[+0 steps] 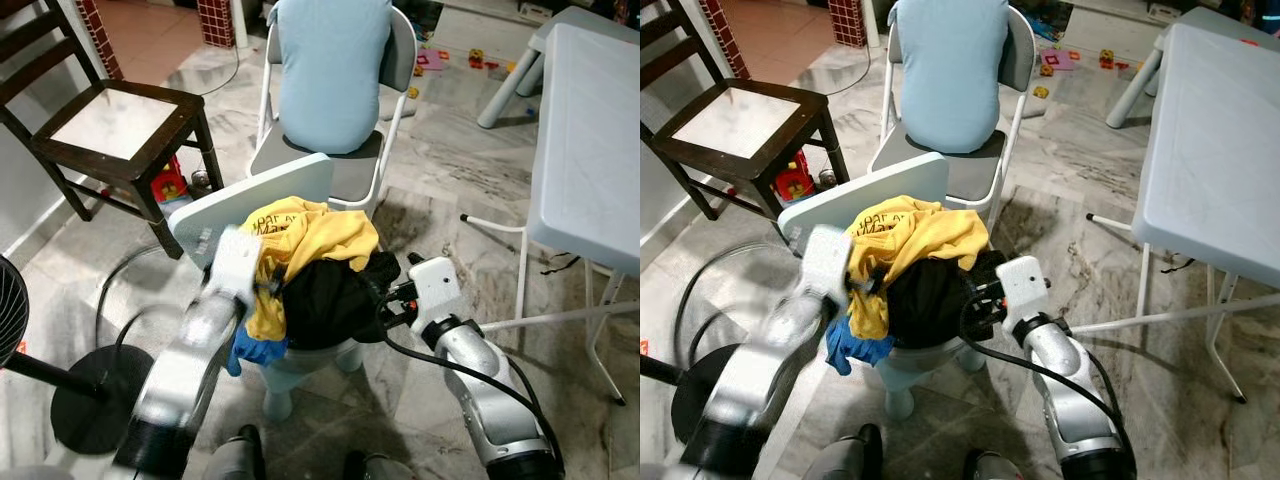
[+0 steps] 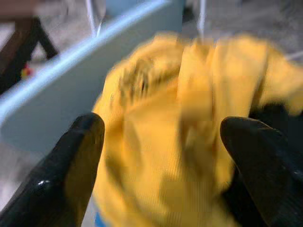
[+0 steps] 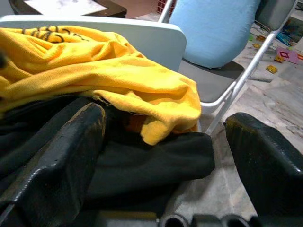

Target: Hang hanger

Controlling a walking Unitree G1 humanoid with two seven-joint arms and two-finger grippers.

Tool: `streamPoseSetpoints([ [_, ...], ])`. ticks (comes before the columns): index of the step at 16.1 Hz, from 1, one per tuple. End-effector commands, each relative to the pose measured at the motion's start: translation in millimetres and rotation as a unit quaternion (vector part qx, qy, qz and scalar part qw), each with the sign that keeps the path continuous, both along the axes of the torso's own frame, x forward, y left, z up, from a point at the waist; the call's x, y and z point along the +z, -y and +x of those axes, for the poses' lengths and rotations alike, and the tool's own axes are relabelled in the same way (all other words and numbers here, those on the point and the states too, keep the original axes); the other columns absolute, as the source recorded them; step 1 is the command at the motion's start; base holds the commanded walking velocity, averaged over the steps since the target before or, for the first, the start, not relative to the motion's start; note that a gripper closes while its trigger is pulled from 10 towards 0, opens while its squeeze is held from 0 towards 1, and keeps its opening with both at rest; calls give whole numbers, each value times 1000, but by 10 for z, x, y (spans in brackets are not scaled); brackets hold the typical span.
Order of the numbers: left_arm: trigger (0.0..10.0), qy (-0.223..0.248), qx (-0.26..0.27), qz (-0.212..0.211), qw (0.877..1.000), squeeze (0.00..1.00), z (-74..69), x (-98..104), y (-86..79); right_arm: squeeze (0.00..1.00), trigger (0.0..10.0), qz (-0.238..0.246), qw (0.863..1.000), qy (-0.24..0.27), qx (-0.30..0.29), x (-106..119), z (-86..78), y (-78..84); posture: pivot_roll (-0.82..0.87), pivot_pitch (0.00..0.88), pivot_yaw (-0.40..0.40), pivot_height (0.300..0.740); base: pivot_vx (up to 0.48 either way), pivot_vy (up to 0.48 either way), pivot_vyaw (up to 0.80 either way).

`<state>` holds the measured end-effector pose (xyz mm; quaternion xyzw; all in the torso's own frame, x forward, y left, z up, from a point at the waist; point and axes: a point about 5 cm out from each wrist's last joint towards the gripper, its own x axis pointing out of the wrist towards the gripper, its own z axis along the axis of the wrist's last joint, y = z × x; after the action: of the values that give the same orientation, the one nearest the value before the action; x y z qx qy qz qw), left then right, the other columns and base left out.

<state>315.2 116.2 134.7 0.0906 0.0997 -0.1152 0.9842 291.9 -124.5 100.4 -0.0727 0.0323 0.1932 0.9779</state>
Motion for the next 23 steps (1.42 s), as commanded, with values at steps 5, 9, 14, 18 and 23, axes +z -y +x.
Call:
streamPoseSetpoints([
  [5,4431,-27,-31,-5,999,0,-30,-163,146,0,10000,-8,1000,0,28,-46,4,-105,-6,211,-64,740,0,0,0],
  [9,0,-64,-11,-29,997,0,-122,-326,77,0,10000,54,997,-47,1,-89,62,-9,-8,211,-72,740,0,0,0],
  [14,0,-75,11,-47,996,0,-142,-361,21,0,10000,37,999,-19,22,105,186,36,-13,213,-73,740,0,0,0],
  [18,0,-20,36,-169,985,0,-141,-132,59,0,10000,44,998,-21,48,252,95,-63,-3,219,-79,740,0,0,0],
  [23,0,-20,31,-209,977,0,-140,-82,111,0,10000,25,998,-26,54,230,24,-33,-3,223,-73,740,0,0,0],
])
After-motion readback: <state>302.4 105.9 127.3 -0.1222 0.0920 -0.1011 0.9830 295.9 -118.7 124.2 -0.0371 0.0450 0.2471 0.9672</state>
